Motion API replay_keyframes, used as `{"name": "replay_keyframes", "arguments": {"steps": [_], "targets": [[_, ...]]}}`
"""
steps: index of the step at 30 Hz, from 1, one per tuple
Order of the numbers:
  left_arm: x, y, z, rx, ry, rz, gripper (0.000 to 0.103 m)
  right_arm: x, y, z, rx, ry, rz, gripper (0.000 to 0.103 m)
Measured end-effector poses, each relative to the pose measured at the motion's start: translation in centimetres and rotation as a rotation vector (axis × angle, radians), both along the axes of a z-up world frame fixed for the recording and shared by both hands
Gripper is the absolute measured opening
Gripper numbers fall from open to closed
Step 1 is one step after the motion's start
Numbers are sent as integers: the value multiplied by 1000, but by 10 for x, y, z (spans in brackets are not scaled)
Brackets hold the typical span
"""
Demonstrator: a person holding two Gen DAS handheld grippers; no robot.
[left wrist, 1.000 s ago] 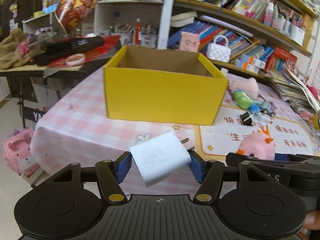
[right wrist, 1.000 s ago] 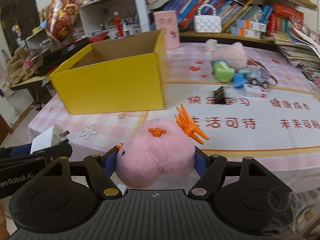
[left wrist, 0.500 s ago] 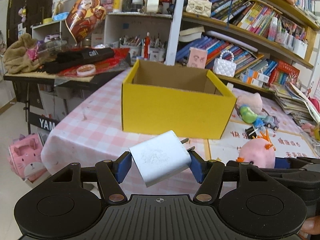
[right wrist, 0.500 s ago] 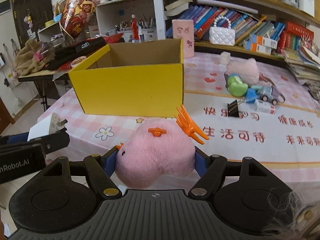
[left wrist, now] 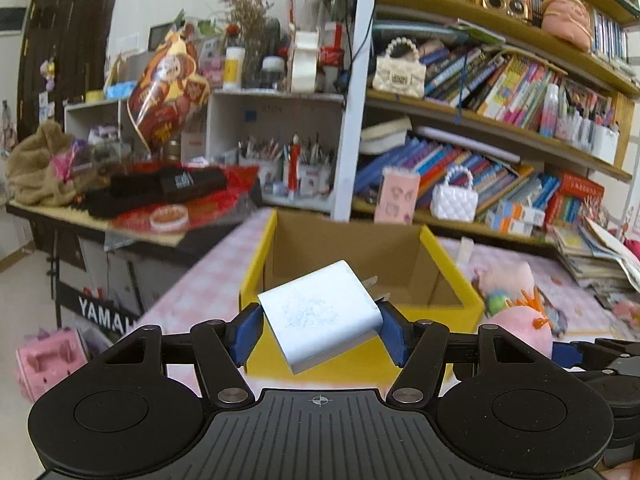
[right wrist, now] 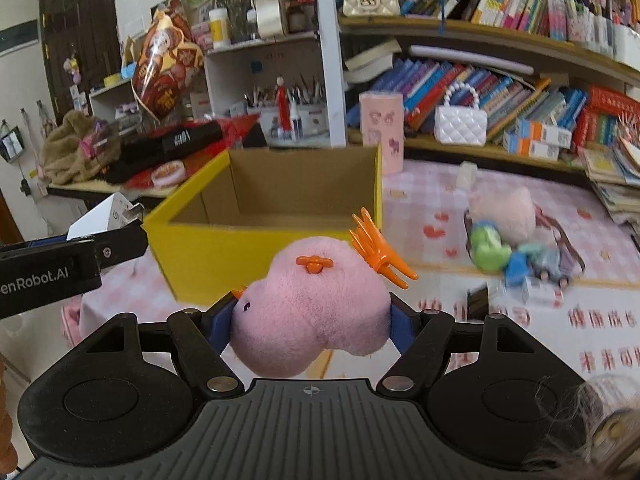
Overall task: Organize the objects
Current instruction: 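Carry the pink pig and white charger over the yellow box with both tools, then open both tools to drop the pig and charger into the yellow box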
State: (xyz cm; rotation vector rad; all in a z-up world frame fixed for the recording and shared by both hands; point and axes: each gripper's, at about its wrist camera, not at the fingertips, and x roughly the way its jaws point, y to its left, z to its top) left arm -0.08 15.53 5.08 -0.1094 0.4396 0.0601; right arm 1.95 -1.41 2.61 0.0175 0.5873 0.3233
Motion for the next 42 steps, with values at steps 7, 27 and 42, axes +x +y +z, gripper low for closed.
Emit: {"name": "replay_keyframes", "arguments": {"steps": [7, 27, 42], "targets": [[38, -6, 18, 20, -48, 10, 62, 48, 3, 16, 8, -57, 17, 72], [150, -31, -20, 92, 112, 36, 62, 185, 41, -31, -193, 45, 361, 72], [183, -37, -41, 92, 202, 62, 62, 216, 33, -34, -278, 54, 494, 72]]}}
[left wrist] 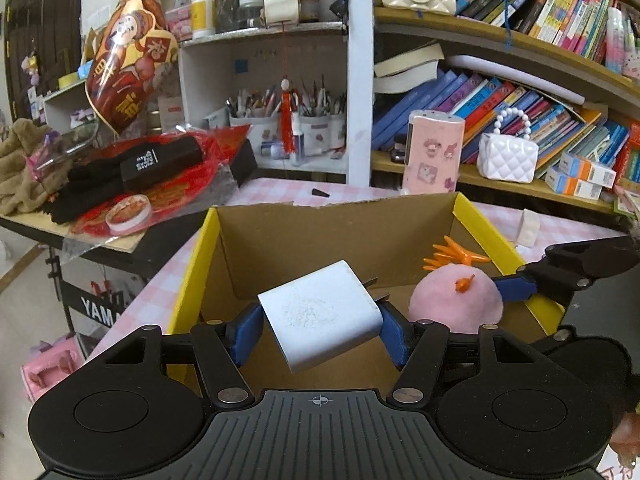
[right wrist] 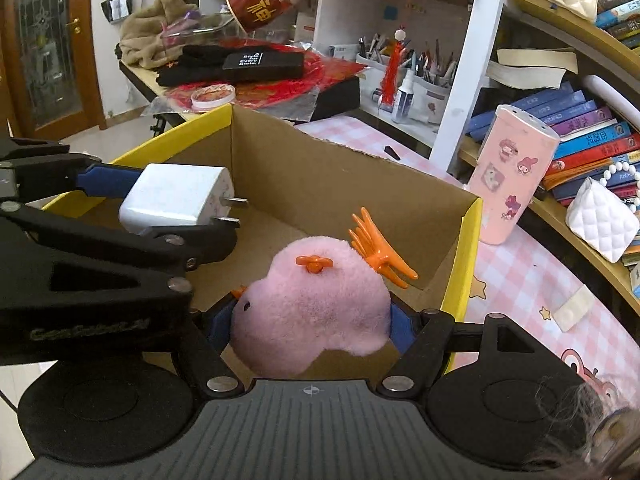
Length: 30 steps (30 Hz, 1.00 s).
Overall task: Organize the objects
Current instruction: 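Open both tools to drop the pig and charger into the yellow box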
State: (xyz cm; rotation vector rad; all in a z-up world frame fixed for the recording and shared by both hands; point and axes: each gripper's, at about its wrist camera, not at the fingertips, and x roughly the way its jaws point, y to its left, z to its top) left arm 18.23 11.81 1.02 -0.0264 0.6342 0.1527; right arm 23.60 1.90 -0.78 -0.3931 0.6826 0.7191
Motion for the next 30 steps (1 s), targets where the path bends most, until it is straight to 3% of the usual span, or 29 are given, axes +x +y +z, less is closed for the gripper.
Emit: {"name": "replay_keyframes", "arguments": {"steps": [8, 10, 12, 15, 22, 26, 30], "targets": [[3, 8, -5, -56, 12, 1, 64, 1, 1, 0, 0, 3, -2, 73], [-1, 7, -3, -52, -18, -14, 68, 2, 1, 0, 5, 4, -7, 74], [-6, 4, 3, -44, -63, -27, 84, 1, -1, 1, 23, -1, -9, 81], [-17, 2, 17, -44, -136, -43, 84, -4, -4, 4, 38, -37, -40, 89], [-53, 6, 49, -70, -302, -35, 89, -33, -23, 29, 119, -114, -116, 89], [-78, 13, 57, -77, -339, -39, 91, -57, -43, 48, 190, -151, -180, 90], [-99, 19, 55, -97, -325, -21, 91, -78, -58, 57, 238, -152, -250, 91]]}}
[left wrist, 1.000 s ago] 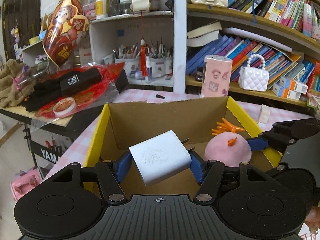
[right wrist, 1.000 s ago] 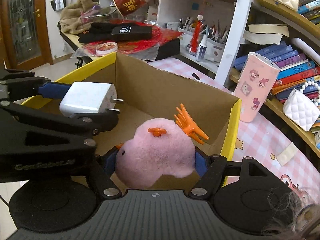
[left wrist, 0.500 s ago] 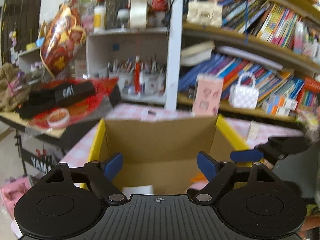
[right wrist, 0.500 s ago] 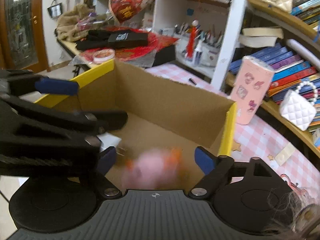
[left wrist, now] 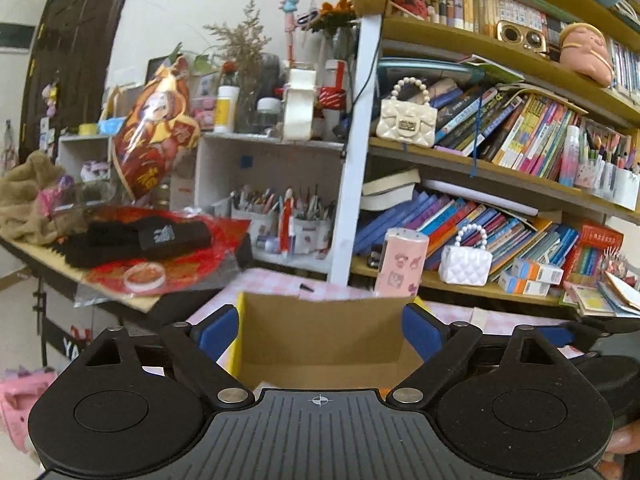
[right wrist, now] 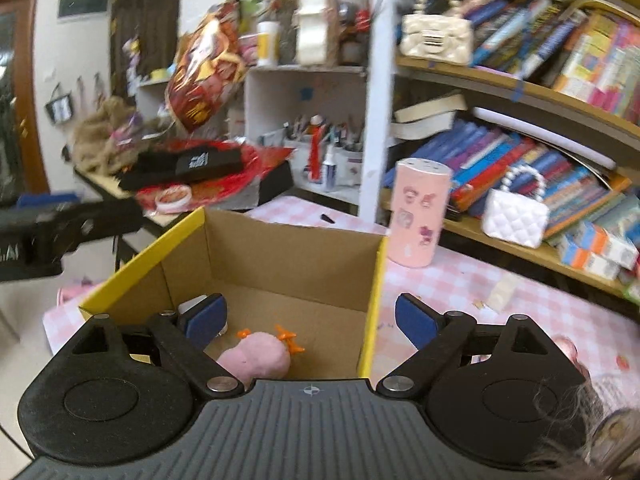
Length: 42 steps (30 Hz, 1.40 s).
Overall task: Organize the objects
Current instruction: 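Open both tools to drop the pig and charger into the yellow box, then move both tools back toward the remaining toys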
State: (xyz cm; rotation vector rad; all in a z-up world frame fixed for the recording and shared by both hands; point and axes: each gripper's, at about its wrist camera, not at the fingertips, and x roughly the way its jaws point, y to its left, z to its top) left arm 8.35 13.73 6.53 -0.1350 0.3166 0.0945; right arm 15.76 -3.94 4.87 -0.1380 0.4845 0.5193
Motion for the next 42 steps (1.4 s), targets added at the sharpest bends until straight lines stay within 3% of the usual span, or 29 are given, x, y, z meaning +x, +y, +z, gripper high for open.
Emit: {"name": "replay_keyframes", "arguments": {"steps": [12, 20, 26, 42], "targets": [[-60, -1, -29, -20, 99, -52, 91, -69, -19, -32, 74, 159, -229, 91], [-101, -9, -53, -40, 197, -99, 91, -122, -19, -63, 42, 259, -312, 91], [-113, -9, -54, 5, 192, -139, 91, -146, -15, -63, 8, 233, -337, 91], [-131, -27, -63, 8, 258, -230, 91, -193, -30, -69, -42, 230, -427, 91]]}}
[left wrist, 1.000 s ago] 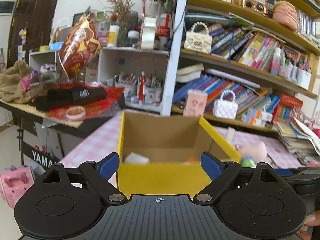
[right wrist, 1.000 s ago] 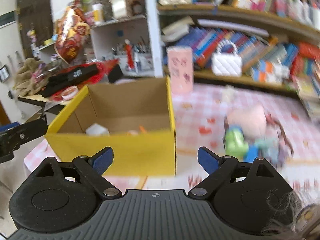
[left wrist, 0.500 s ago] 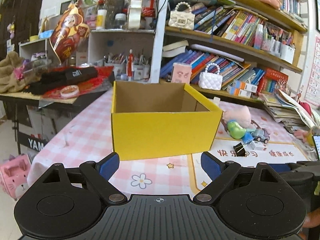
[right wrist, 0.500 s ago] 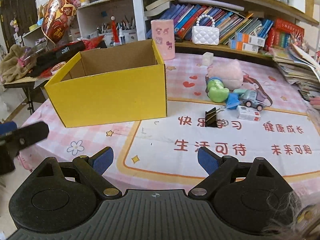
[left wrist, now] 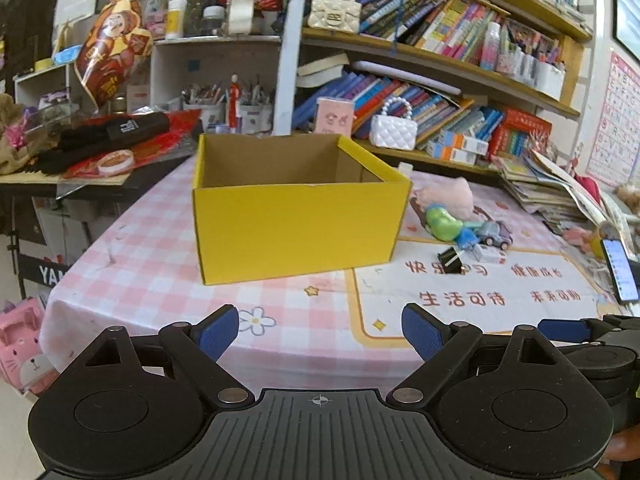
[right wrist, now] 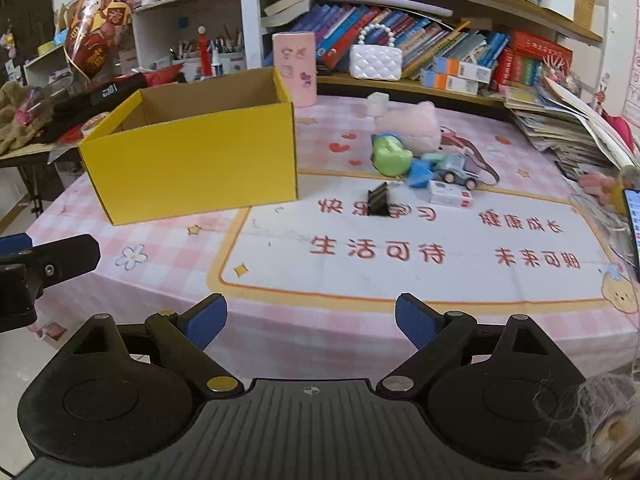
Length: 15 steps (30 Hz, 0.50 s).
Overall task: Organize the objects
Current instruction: 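Move both tools back toward the remaining toys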
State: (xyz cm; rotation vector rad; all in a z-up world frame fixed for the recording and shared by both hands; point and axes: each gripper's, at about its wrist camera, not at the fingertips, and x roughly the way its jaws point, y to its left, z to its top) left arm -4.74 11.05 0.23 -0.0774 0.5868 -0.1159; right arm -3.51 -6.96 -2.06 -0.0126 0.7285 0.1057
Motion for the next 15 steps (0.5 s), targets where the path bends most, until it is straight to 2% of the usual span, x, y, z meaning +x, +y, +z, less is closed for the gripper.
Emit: {"name": "replay_keyframes", "arguments": {"steps": [15], "targets": [[15, -40, 2, 40, -10, -108, 91, -2, -33, -2, 4, -2, -80, 91]]}}
